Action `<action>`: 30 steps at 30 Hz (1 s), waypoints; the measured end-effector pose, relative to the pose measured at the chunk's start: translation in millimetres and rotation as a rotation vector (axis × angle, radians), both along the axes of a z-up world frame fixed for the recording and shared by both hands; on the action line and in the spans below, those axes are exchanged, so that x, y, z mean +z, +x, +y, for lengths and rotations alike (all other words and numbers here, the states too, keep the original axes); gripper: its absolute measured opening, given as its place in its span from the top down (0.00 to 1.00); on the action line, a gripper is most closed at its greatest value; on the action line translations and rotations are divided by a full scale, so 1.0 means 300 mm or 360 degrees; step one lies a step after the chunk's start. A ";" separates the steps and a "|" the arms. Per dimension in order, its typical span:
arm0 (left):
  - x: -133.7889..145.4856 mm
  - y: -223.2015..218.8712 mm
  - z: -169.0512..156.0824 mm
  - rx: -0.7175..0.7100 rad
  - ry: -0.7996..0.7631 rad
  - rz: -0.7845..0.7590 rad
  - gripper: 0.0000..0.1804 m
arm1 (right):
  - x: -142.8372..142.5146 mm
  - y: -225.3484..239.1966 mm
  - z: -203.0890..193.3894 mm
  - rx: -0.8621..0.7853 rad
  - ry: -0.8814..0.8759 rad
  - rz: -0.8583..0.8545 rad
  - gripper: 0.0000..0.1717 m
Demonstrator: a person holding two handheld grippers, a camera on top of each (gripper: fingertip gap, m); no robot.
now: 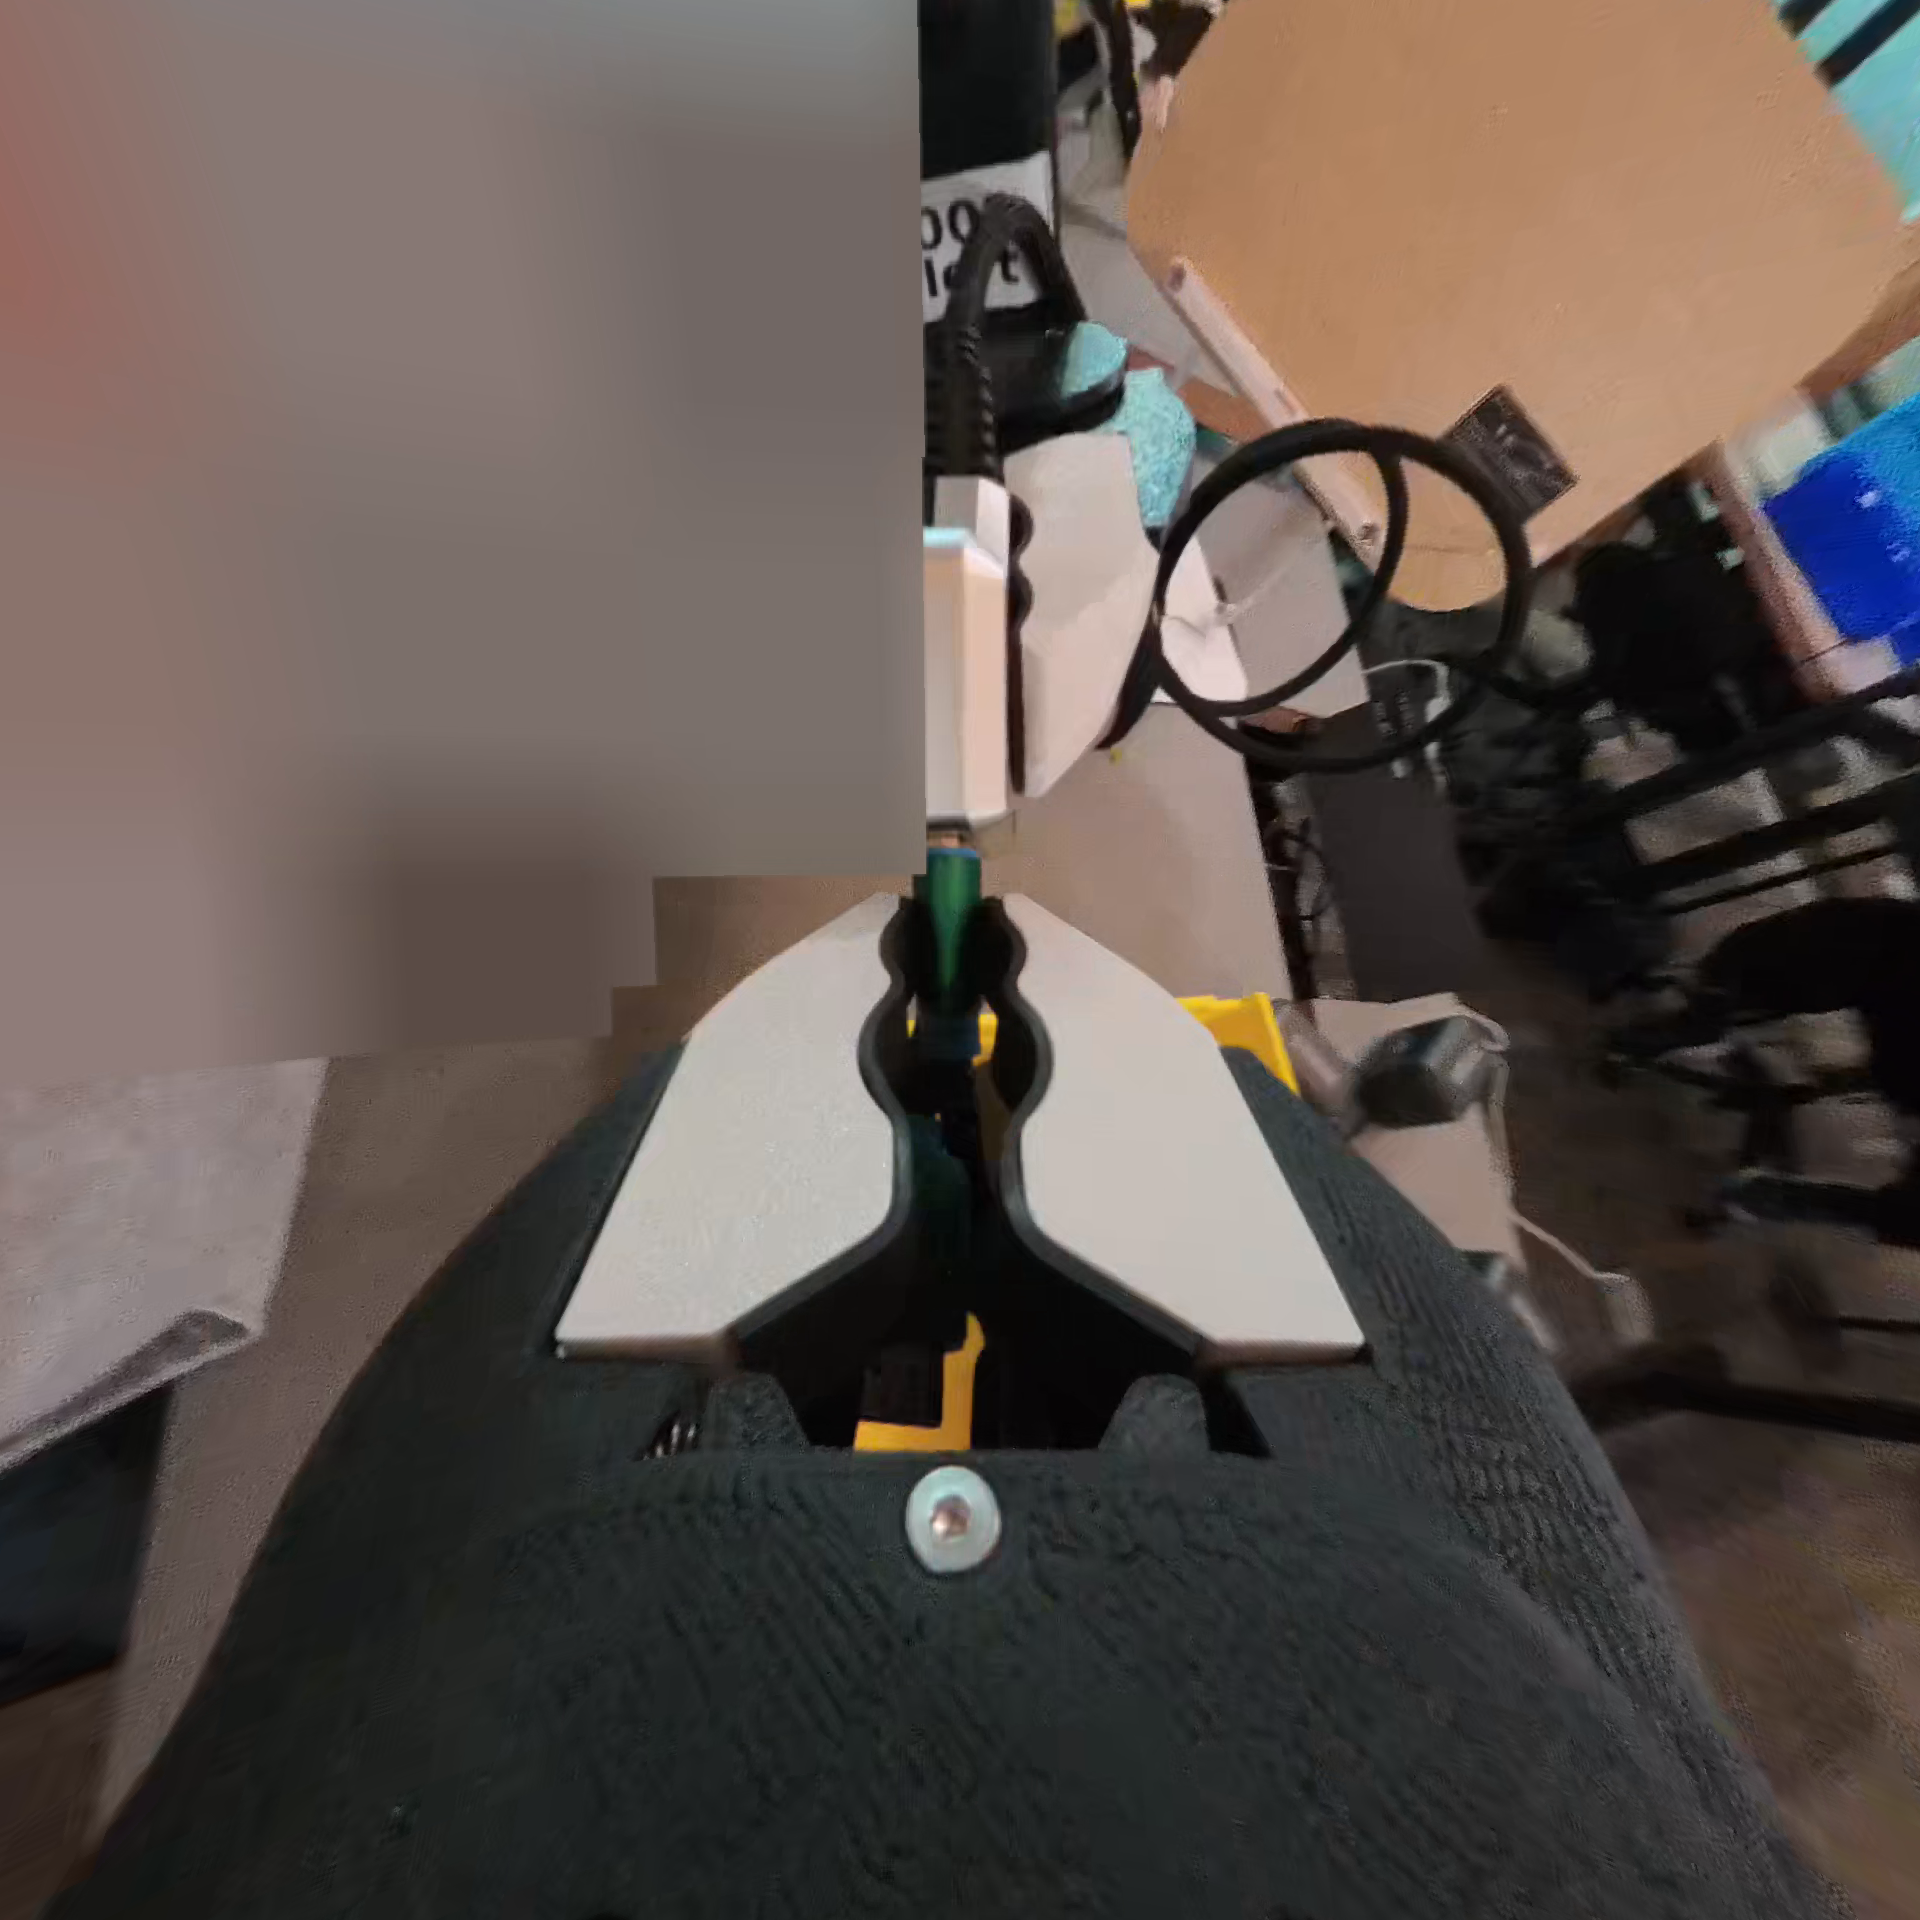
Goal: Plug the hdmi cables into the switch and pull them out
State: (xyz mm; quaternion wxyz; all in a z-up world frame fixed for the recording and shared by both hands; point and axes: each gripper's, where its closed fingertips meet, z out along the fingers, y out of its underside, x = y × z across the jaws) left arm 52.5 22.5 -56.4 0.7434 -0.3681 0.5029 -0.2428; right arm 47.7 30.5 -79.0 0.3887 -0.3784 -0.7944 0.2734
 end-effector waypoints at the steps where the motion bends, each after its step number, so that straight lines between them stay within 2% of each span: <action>1: -0.008 0.004 0.004 0.0012 -0.0010 0.0024 0.87 | -0.007 0.004 0.002 0.0004 -0.0062 -0.0016 0.93; 3: -0.026 0.016 0.007 0.0007 -0.0010 0.0073 0.87 | -0.031 0.013 0.014 0.0023 0.0072 -0.0041 0.93; 7: -0.046 0.036 0.013 0.0042 0.0023 0.0147 0.87 | -0.047 0.031 0.037 0.0022 0.0530 -0.0108 0.93; 9: -0.056 0.044 0.016 0.0056 0.0034 0.0174 0.87 | -0.057 0.041 0.043 0.0027 0.0587 -0.0141 0.93; 11: -0.061 0.050 0.011 0.0065 0.0060 0.0198 0.87 | -0.062 0.050 0.038 0.0038 0.0557 -0.0162 0.93; 16: -0.055 0.060 -0.002 0.0022 0.0060 0.0169 0.87 | -0.054 0.073 0.001 0.0108 0.0103 -0.0181 0.93; 17: -0.056 0.057 0.004 0.0030 0.0054 0.0165 0.87 | -0.053 0.072 0.004 0.0107 0.0079 -0.0173 0.93; 18: -0.060 0.054 0.010 0.0039 0.0050 0.0165 0.87 | -0.056 0.068 0.012 0.0093 0.0142 -0.0163 0.93; 22: -0.072 0.057 0.028 0.0118 0.0069 0.0217 0.87 | -0.066 0.066 0.057 0.0030 0.0758 -0.0159 0.93; 25: -0.076 0.071 0.048 0.0198 0.0113 0.0230 0.87 | -0.069 0.075 0.085 -0.0061 0.0989 -0.0175 0.92; 30: -0.075 0.096 0.038 0.0148 0.0144 0.0209 0.87 | -0.082 0.087 0.063 -0.0169 0.0570 -0.0174 0.93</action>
